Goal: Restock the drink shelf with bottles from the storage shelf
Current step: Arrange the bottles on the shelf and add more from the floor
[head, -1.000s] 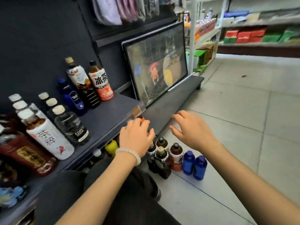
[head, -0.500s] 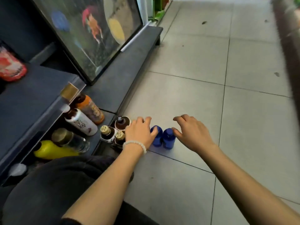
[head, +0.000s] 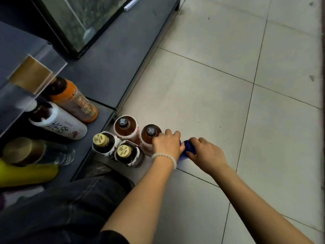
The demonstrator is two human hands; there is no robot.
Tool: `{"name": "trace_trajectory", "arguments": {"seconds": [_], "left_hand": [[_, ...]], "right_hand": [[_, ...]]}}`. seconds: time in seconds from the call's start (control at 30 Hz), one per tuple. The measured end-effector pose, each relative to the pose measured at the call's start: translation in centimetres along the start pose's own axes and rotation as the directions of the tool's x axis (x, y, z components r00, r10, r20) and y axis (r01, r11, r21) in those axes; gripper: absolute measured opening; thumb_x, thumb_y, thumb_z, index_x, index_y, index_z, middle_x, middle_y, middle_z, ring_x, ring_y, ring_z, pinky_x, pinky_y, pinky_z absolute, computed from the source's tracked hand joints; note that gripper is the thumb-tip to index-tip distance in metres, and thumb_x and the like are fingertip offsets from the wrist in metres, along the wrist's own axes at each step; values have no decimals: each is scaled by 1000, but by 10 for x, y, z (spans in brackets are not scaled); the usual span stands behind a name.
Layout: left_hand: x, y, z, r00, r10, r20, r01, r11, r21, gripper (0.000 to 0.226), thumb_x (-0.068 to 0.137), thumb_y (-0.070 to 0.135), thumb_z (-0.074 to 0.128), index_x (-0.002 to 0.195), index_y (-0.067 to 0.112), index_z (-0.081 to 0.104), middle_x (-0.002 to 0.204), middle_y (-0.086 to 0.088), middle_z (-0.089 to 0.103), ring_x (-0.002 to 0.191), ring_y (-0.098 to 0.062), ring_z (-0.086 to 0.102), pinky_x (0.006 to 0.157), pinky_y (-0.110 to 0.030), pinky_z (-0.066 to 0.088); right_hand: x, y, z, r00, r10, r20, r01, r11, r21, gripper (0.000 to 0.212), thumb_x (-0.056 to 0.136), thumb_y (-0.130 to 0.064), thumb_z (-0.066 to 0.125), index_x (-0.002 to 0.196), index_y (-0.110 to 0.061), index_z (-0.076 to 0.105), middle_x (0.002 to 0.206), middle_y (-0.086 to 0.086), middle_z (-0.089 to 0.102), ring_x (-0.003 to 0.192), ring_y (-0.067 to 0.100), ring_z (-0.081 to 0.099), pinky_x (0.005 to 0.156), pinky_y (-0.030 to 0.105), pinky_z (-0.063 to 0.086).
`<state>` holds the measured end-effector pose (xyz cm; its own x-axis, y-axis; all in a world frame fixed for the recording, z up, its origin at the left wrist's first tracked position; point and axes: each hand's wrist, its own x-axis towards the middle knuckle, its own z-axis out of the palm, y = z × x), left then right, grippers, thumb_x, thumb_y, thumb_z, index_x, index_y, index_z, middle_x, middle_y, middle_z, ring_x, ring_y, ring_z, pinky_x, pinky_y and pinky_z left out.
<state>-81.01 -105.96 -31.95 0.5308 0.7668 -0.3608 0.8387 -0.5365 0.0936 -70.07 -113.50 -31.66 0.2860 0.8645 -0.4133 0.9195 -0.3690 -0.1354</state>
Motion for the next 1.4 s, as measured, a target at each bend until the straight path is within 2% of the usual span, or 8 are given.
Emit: {"name": "trace_trajectory", "arguments": {"seconds": [0.23, 0.4, 0.53, 0.67, 0.8, 1.0, 1.17, 1.4], "left_hand": [[-8, -10, 8, 1000, 4, -7, -5, 996, -92, 32, 94, 38, 44, 121, 21, 46, 115, -11, 54, 104, -30, 56, 63, -34, 35], [-27, -13, 8, 1000, -21, -7, 19, 989, -146, 31, 93, 42, 44, 116, 20, 48, 112, -10, 56, 106, -28, 51, 66, -34, 36], [-44, -18, -11, 998, -52, -34, 44, 976, -213, 31, 88, 41, 48, 110, 21, 53, 110, -8, 58, 105, -28, 52, 71, -34, 39], [-76, -26, -41, 993, -90, -73, 67, 961, -268, 31, 82, 43, 53, 106, 23, 56, 110, -4, 59, 105, -26, 54, 78, -34, 43], [-118, -31, -78, 975, -152, -163, 82, 924, -375, 28, 76, 44, 60, 94, 25, 52, 102, 1, 59, 92, -23, 56, 70, -29, 41], [-185, -57, -155, 919, -233, -317, 80, 900, -429, 26, 68, 49, 64, 82, 29, 55, 87, 6, 64, 87, -21, 59, 72, -30, 47], [-233, -95, -241, 895, -293, -335, 133, 894, -427, 25, 66, 48, 67, 80, 29, 59, 89, 5, 65, 86, -22, 60, 69, -29, 45], [-302, -163, -338, 825, -340, -451, 136, 895, -425, 19, 71, 43, 69, 76, 28, 59, 85, 5, 63, 83, -18, 59, 78, -32, 52]], "right_hand": [[4, -2, 2, 1000, 22, -8, -22, 1000, -8, 34, 92, -40, 47, 119, -19, 45, 106, 5, 60, 95, 27, 60, 64, 29, 38], [-8, -5, 5, 1000, 21, 21, -24, 992, 122, 31, 92, -34, 50, 114, -14, 45, 104, 11, 60, 92, 31, 58, 64, 30, 38], [-28, -7, -4, 1000, 16, 15, -19, 974, 224, 28, 90, -30, 51, 113, -13, 47, 104, 12, 60, 92, 31, 56, 71, 35, 44], [-53, -16, -35, 999, -17, -33, 27, 942, 335, 27, 87, -31, 54, 109, -15, 50, 104, 9, 61, 92, 28, 55, 75, 35, 47], [-84, -30, -74, 986, -80, -145, 130, 916, 379, 25, 85, -30, 56, 106, -17, 53, 100, 6, 62, 88, 25, 55, 73, 35, 48], [-127, -68, -146, 916, -194, -351, 326, 871, 369, 28, 85, -31, 60, 107, -15, 57, 99, 9, 65, 89, 27, 56, 72, 32, 46], [-153, -117, -206, 838, -277, -469, 449, 840, 305, 27, 82, -30, 61, 106, -17, 60, 101, 10, 67, 94, 30, 59, 74, 32, 45], [-177, -202, -273, 719, -428, -548, 628, 739, 246, 24, 84, -27, 62, 102, -11, 60, 91, 8, 63, 85, 26, 56, 66, 29, 38]]}}
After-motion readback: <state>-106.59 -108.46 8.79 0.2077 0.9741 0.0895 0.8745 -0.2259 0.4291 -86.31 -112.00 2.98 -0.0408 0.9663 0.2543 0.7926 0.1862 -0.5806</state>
